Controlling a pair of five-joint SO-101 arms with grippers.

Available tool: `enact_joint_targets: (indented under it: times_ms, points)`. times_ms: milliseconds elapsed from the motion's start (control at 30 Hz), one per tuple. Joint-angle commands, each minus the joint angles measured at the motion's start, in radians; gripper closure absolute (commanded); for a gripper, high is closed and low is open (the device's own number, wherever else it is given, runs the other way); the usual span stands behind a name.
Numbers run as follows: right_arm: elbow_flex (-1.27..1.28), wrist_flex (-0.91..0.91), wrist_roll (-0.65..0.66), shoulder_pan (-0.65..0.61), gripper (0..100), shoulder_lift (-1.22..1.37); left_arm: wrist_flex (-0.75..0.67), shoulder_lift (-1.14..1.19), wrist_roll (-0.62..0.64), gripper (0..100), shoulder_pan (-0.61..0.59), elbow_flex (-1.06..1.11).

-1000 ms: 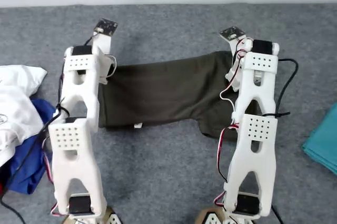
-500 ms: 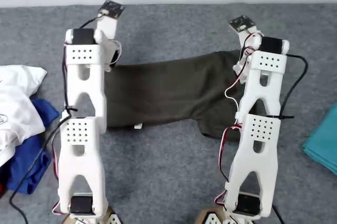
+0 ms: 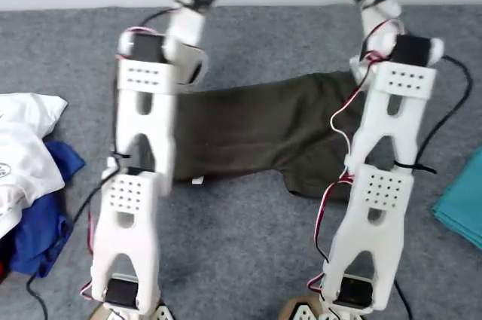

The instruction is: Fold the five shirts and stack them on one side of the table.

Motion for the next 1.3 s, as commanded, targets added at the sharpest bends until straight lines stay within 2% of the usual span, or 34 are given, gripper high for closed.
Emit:
enact_joint_targets:
  times_ms: [0, 333, 567, 767, 933, 1267]
  points:
    - [-0.049, 0.045, -0.069, 0.025, 97.2, -0.228, 0.026, -0.077, 0.011, 99, 0.1, -0.038]
    - [0.017, 0.045, -0.166, 0.042, 96.9, -0.676, 0.026, 0.055, 0.011, 99, 0.281, -0.044]
    - [0.434, 0.044, -0.201, 0.036, 96.9, -1.09, 0.025, 0.115, 0.006, 99, 0.451, -0.042]
    - [0.779, 0.041, -0.198, 0.041, 96.9, -1.405, 0.026, 0.146, 0.009, 89, 0.552, -0.039]
    - [0.993, 0.041, -0.195, 0.042, 96.9, -1.587, 0.028, 0.152, 0.0, 84, 0.618, -0.002]
    - [1.27, 0.041, -0.195, 0.042, 96.9, -1.802, 0.025, 0.152, -0.13, 83, 0.687, 0.125]
